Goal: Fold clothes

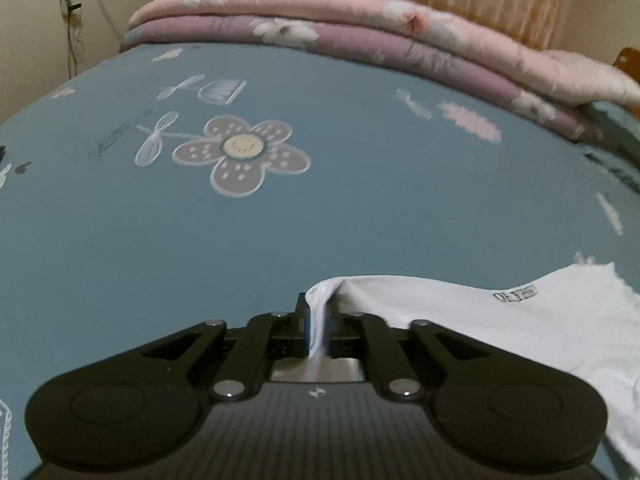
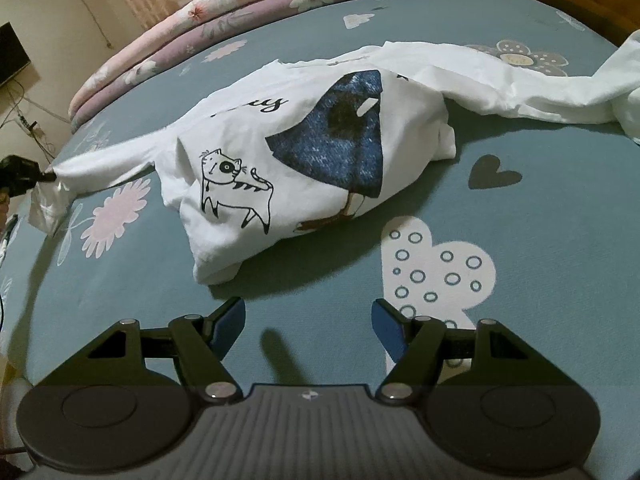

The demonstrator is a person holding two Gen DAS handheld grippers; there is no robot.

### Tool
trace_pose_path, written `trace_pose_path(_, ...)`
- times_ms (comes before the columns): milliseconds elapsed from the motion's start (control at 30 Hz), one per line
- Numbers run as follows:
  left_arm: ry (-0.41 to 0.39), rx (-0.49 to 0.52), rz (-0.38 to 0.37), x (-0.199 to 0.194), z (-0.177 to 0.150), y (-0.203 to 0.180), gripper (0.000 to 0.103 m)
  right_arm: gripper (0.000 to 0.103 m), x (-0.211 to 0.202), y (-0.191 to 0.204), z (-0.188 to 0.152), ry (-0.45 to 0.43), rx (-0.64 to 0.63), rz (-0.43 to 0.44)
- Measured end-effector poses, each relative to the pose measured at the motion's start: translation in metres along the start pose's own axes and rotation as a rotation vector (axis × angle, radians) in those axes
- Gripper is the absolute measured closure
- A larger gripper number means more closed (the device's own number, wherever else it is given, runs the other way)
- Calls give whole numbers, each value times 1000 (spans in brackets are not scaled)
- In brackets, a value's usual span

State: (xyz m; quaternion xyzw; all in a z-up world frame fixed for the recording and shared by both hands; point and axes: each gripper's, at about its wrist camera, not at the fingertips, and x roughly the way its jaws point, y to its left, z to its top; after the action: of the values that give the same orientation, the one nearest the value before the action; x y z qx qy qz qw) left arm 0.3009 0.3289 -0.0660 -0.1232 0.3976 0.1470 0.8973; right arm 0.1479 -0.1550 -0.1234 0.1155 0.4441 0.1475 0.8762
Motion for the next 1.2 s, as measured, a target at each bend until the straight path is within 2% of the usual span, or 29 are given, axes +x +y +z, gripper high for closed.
trace_pose_path(133, 5, 36, 28, -9, -5, 2, 82, 29, -1, 1, 1, -7, -10, 1)
trace_pose_path(267, 1, 108, 53, -26, -6, -5, 80, 29, -2, 3, -1, -11, -9, 12)
trace_pose_path(467, 7, 191, -30, -50, -10, -31, 72, 29, -10, 9, -4, -24, -27, 30)
trace_pose_path(800, 84, 344, -280, -77, -55, -121, 67, 29, -30, 13, -13, -50, -38, 41)
trace_pose_path(967, 142, 423, -440, -81, -94, -177, 61, 27, -33, 12, -18, -56, -28, 49)
trace_pose_path(1100, 178, 434, -591, -79, -128, -219, 60, 27, -36, 11, -23, -60, -26, 65)
trace_pose_path(1200, 188, 442, -662, -74, -148, -242, 60, 27, -36, 8, -25, -59, -21, 73)
